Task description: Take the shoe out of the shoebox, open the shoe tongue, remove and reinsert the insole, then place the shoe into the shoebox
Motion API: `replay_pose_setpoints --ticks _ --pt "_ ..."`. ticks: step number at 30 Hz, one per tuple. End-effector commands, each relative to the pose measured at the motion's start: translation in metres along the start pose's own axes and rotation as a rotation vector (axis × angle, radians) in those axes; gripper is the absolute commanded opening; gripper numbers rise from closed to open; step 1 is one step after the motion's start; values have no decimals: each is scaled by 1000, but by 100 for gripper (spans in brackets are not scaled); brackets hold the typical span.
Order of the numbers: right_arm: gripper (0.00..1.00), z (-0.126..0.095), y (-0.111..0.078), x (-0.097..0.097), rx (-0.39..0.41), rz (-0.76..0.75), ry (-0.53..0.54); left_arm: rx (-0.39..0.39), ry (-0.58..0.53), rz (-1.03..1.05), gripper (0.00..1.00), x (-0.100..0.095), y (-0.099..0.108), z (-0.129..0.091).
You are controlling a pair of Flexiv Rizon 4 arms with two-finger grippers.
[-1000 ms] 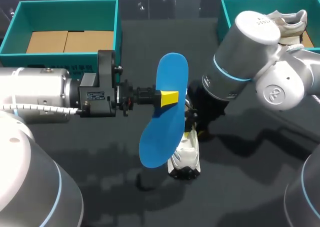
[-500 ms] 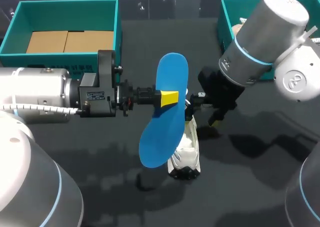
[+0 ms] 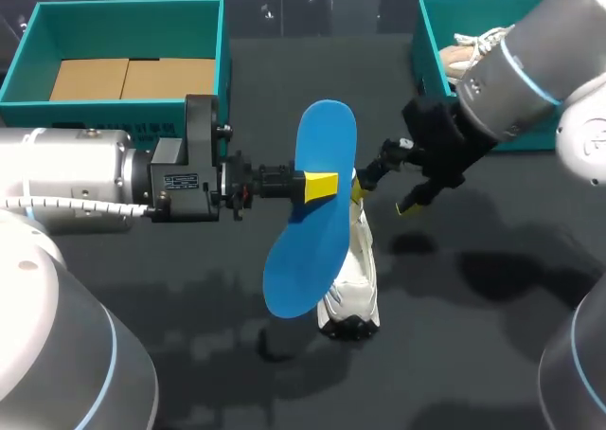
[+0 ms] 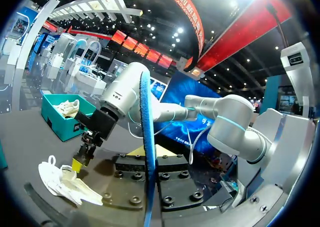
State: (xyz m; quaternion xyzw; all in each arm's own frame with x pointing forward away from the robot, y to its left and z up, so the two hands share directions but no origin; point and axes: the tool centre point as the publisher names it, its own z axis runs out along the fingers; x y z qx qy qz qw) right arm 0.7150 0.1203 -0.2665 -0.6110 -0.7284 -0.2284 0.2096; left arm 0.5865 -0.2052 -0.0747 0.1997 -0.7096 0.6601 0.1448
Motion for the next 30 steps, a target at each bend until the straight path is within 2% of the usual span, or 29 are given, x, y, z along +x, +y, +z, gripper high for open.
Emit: replay_pose_setpoints --ticks 1,3,14,18,22,30 --pt "100 -35 -14 -8 -70 22 189 5 -3 0 0 2 2 0" --pt "100 -41 -12 -4 -72 19 271 5 -3 0 0 2 2 0" --pt "100 -43 -13 -2 -69 5 278 5 -3 0 0 2 2 0" --pt "100 -56 -6 11 -60 37 344 5 -3 0 0 2 2 0" --pt "100 -73 -1 17 -57 69 397 7 -4 129 0 -2 -4 2" --pt "100 -98 6 34 -75 116 487 -29 -50 475 0 -28 -18 1"
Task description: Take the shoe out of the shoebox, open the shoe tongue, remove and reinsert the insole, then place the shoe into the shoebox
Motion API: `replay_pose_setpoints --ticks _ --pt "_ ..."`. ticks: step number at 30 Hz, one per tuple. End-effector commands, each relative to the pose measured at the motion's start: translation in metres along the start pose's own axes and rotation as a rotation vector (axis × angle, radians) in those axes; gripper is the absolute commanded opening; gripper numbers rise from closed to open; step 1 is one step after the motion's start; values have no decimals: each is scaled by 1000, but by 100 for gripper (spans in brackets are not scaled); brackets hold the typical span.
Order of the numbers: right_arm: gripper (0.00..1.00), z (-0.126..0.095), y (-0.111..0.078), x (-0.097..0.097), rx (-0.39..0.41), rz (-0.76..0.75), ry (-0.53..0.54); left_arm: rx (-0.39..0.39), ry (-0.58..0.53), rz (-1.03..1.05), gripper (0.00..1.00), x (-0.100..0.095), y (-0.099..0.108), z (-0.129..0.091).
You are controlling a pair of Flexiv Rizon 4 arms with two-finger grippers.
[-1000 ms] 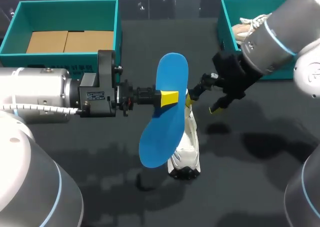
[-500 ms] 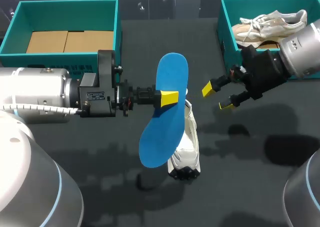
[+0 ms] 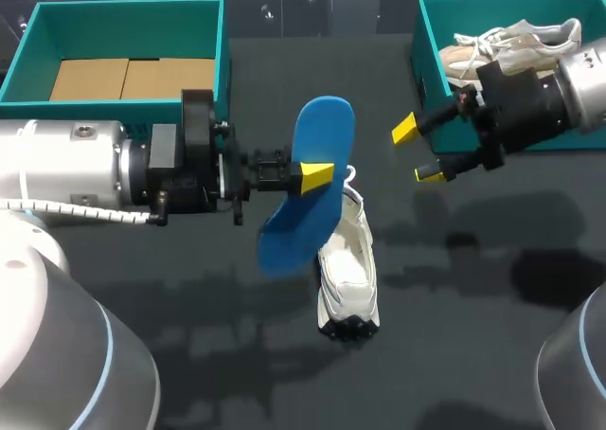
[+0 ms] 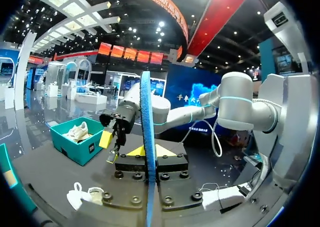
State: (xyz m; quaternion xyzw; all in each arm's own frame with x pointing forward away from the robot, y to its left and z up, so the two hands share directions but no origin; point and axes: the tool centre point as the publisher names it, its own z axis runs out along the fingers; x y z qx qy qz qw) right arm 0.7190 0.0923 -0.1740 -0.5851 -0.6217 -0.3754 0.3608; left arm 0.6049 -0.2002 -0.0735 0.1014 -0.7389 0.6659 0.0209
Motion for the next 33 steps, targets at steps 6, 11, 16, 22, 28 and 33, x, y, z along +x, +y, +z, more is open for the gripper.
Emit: replay_pose_setpoints --ticks 6,11,16,22,28,33 --pt "100 -8 6 13 24 52 130 -8 51 625 0 -31 -4 3" --pt "100 -8 6 13 24 52 130 -8 51 625 0 -31 -4 3" --pt "100 -8 6 13 24 52 130 -8 51 625 0 -31 -4 3" --pt "100 -9 17 24 16 81 186 -32 59 874 0 -56 15 14" --pt "100 -8 28 35 28 111 228 -10 66 1056 0 -81 35 23" --pt "100 -9 34 38 27 140 247 27 51 1173 0 -91 43 24"
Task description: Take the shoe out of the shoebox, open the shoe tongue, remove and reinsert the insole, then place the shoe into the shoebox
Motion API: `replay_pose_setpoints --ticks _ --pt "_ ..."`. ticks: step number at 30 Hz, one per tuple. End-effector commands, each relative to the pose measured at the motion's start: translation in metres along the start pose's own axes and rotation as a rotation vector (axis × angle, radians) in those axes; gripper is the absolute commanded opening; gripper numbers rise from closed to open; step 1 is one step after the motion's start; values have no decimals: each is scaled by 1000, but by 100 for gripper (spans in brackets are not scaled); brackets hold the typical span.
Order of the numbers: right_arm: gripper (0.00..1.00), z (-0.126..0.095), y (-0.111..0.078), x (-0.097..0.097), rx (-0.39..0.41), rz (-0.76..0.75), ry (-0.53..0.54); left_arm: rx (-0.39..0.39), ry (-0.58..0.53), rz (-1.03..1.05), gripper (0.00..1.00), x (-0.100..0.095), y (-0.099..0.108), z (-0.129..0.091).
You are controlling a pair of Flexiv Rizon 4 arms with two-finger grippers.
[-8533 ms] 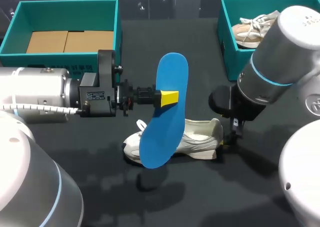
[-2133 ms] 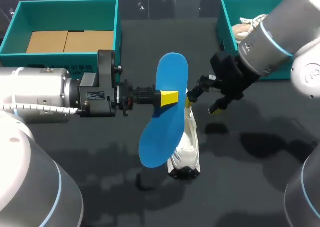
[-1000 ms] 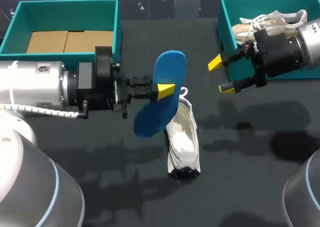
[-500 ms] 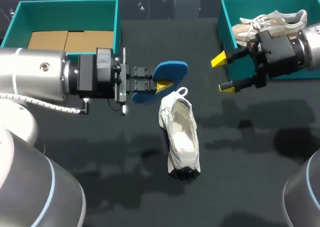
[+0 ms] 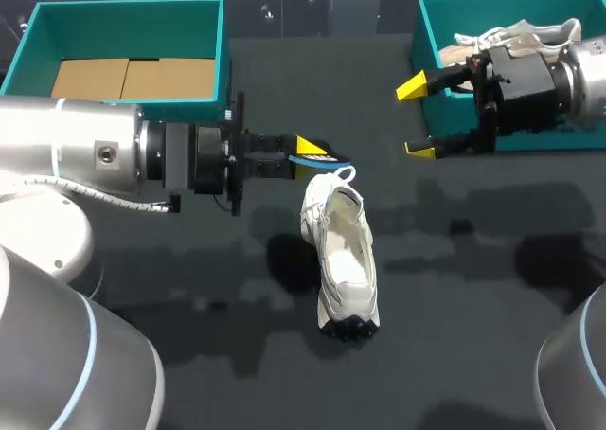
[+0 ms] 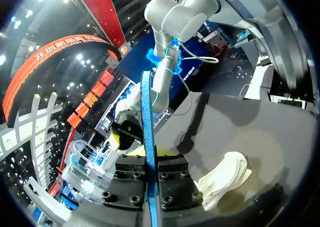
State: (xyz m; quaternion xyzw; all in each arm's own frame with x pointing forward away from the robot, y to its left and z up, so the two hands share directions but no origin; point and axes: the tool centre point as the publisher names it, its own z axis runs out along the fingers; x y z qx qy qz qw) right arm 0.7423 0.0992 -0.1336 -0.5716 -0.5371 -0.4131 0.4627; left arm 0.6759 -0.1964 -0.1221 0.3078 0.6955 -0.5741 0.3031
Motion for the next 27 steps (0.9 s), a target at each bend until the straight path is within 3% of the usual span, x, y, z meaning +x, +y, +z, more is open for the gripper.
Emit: replay_pose_setpoints --ticks 1,16,27 --pt "100 4 10 2 9 20 9 40 -44 133 0 0 17 15" --pt "100 3 10 3 6 49 12 36 -55 190 0 1 20 13" --pt "100 20 21 -10 -29 79 69 -26 -80 437 0 2 34 25"
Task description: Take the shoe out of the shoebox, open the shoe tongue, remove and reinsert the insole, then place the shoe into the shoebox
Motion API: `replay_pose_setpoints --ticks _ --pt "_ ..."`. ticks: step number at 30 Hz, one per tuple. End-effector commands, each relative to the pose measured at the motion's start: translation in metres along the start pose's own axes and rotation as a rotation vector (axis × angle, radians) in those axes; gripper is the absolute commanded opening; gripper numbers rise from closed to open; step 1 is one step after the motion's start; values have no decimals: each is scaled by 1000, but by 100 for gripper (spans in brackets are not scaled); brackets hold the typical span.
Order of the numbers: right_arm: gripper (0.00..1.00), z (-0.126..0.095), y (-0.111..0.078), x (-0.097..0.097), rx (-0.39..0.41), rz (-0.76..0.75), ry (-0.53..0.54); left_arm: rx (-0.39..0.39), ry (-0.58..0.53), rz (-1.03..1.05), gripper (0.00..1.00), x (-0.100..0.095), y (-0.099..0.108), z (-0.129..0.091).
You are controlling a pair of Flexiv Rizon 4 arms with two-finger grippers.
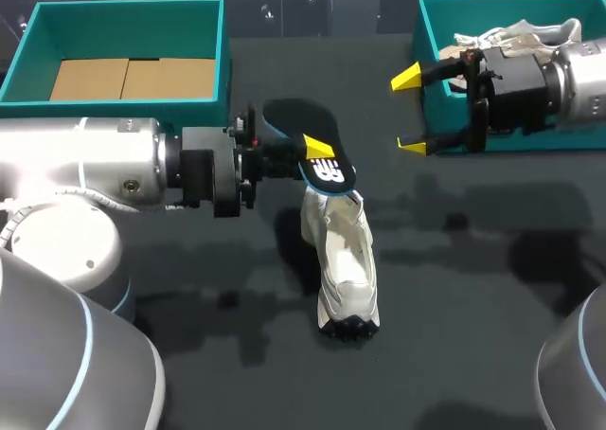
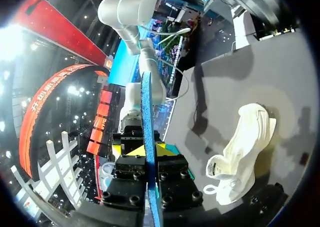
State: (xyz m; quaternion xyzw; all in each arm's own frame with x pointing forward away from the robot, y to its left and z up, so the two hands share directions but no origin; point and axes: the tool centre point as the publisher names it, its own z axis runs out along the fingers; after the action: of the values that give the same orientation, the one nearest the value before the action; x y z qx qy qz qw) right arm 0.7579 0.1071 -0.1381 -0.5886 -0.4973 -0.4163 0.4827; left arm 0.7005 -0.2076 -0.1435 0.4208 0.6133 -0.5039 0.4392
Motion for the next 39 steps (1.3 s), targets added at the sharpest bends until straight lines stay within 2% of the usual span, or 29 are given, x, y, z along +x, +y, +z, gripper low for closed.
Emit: replay_pose_setpoints --ticks 1,10,20,23,30,39 --pt "100 14 7 -10 4 6 24 -10 -11 37 0 3 3 9" --pt "100 19 13 -16 6 22 51 -41 3 197 0 -2 10 13" --pt "100 19 13 -16 6 22 51 -41 3 197 0 -2 10 13" --pt "100 26 17 -15 19 19 28 -47 -2 247 0 0 9 20" --pt "100 39 19 -17 40 -11 14 -14 -1 300 0 5 12 34" --pt "98 48 15 -18 71 -71 15 23 -31 295 0 2 18 46"
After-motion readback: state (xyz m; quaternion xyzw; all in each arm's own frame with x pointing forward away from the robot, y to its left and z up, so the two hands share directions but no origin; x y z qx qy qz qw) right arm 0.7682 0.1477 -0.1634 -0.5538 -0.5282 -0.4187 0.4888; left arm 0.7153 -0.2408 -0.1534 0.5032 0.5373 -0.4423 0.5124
